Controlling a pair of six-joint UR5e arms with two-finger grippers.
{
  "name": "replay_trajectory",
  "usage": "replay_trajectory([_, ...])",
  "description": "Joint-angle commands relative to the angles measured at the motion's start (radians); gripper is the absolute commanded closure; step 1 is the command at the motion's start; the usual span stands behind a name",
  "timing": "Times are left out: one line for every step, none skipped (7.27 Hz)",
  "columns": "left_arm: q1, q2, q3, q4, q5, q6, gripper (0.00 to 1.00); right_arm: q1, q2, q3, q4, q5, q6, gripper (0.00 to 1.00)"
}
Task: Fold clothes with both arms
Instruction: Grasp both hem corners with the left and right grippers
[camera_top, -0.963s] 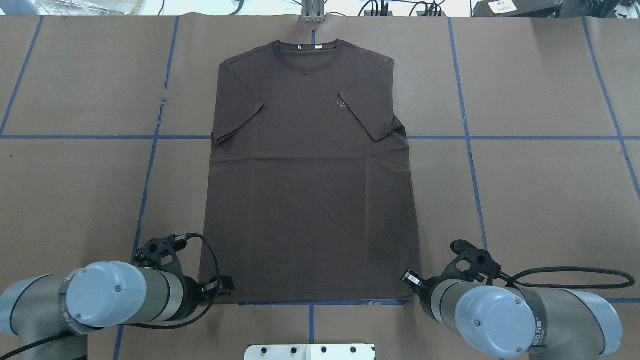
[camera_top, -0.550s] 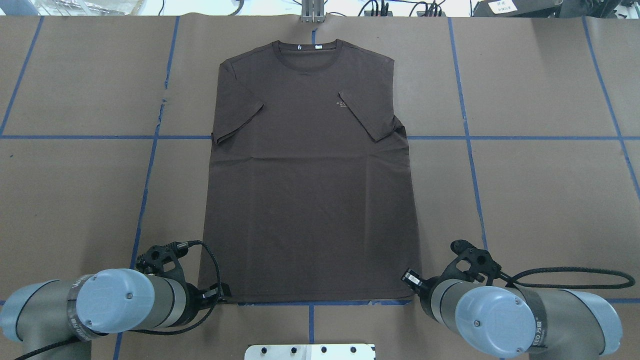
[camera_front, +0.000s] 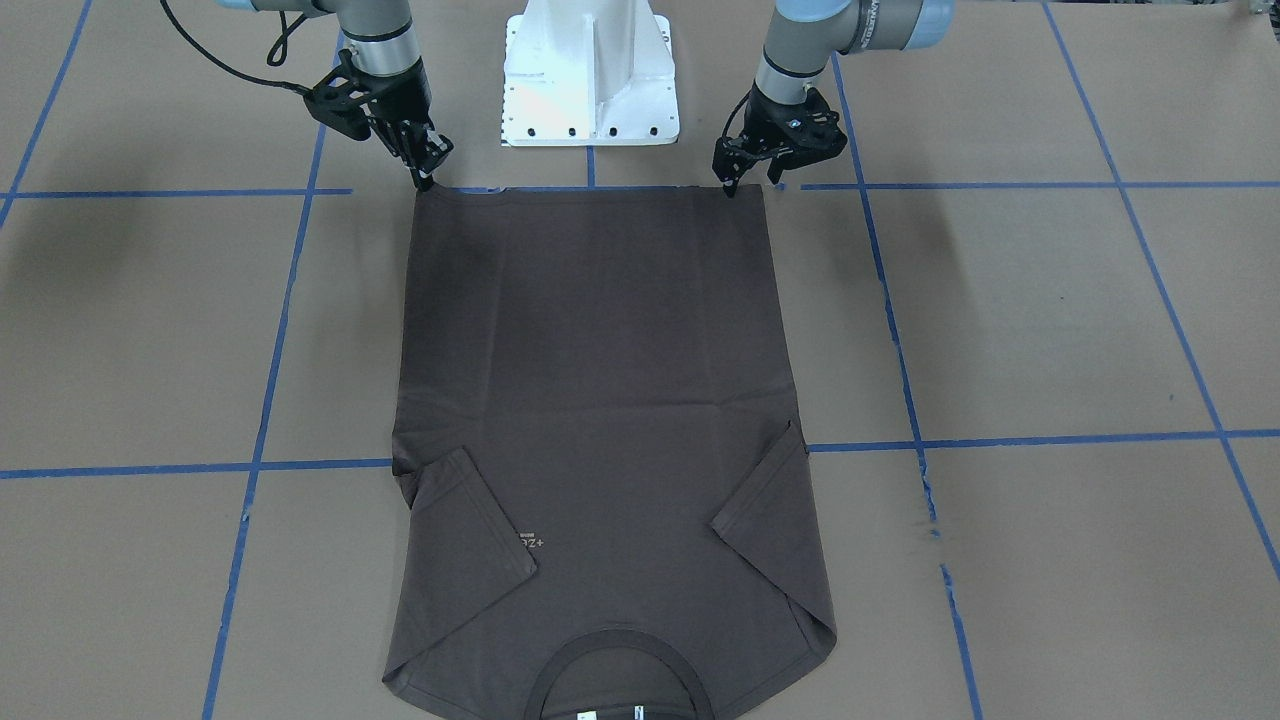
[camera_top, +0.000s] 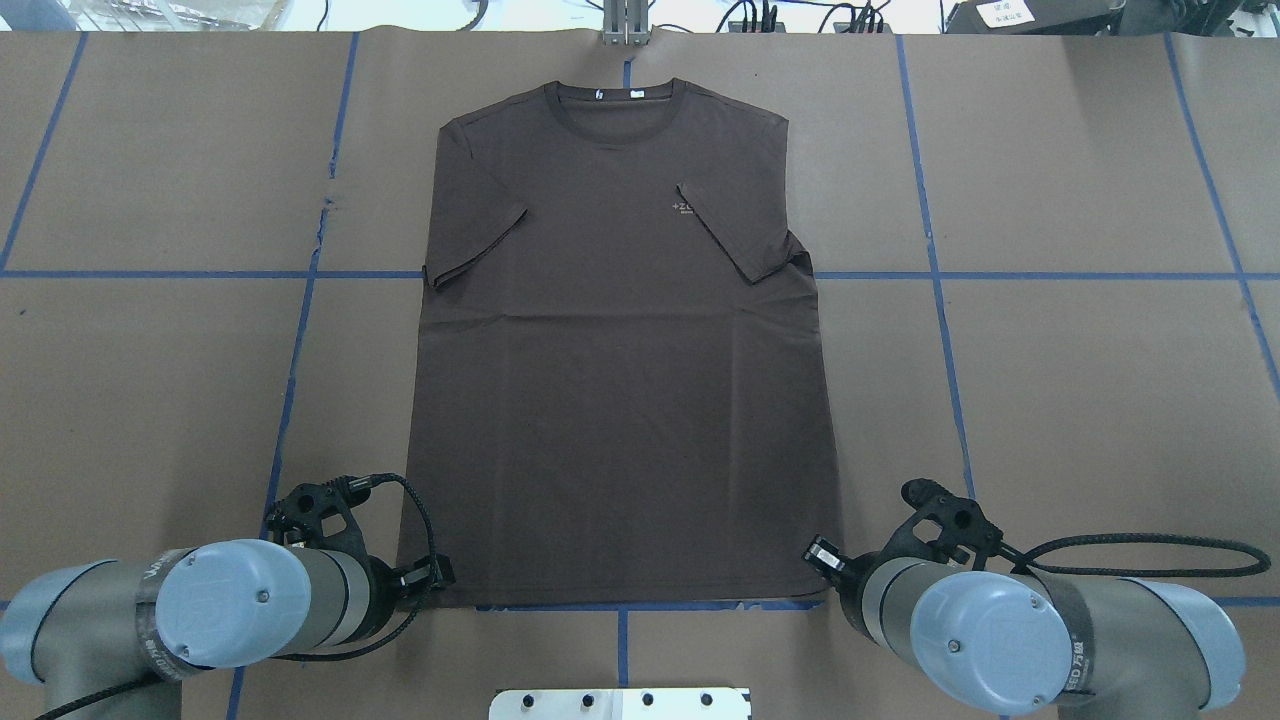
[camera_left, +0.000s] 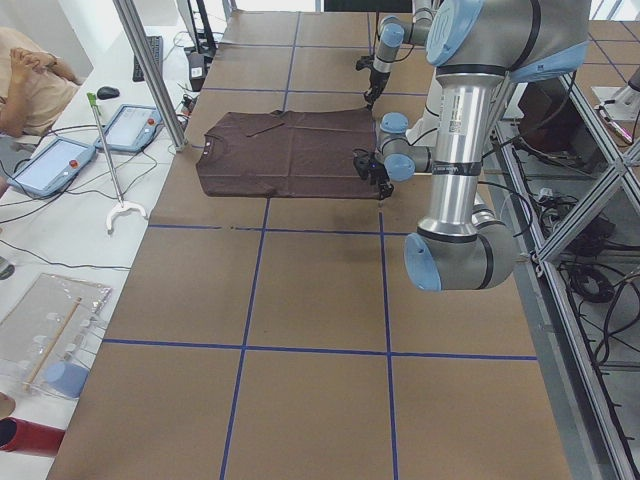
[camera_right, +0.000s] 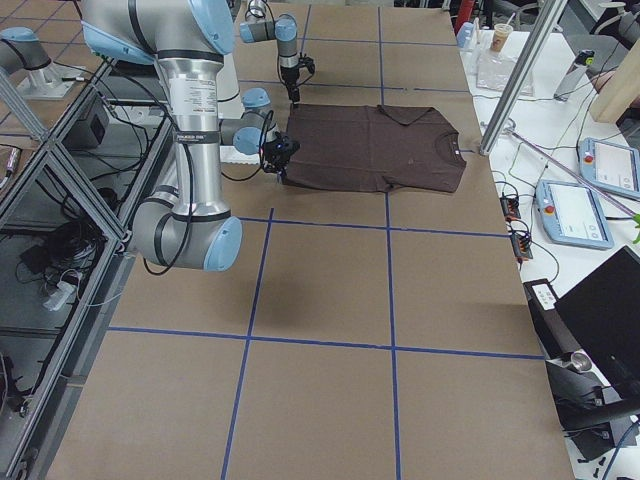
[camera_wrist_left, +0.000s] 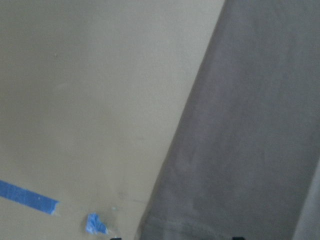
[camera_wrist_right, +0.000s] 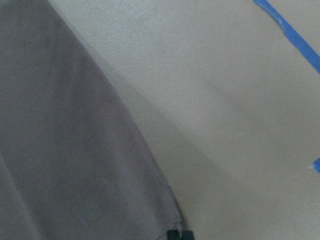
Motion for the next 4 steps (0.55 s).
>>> replay_trajectory([0.003, 0.003, 0.002, 0.002, 0.002, 0.000, 0.25, 0.000, 0.000, 0.000, 0.000, 0.000, 0.000, 1.00])
replay_trajectory([0.003, 0.003, 0.011, 0.002, 0.002, -0.002, 0.26, 0.000, 0.002, 0.000, 0.000, 0.000, 0.000, 1.00])
replay_trajectory([0.003, 0.000, 0.013, 0.002, 0.002, -0.006, 0.33, 0.000, 0.002, 0.000, 0.000, 0.000, 0.000, 1.00])
replay_trajectory([0.003, -0.002, 0.011, 0.002, 0.002, -0.008, 0.45, 0.000, 0.002, 0.000, 0.000, 0.000, 0.000, 1.00])
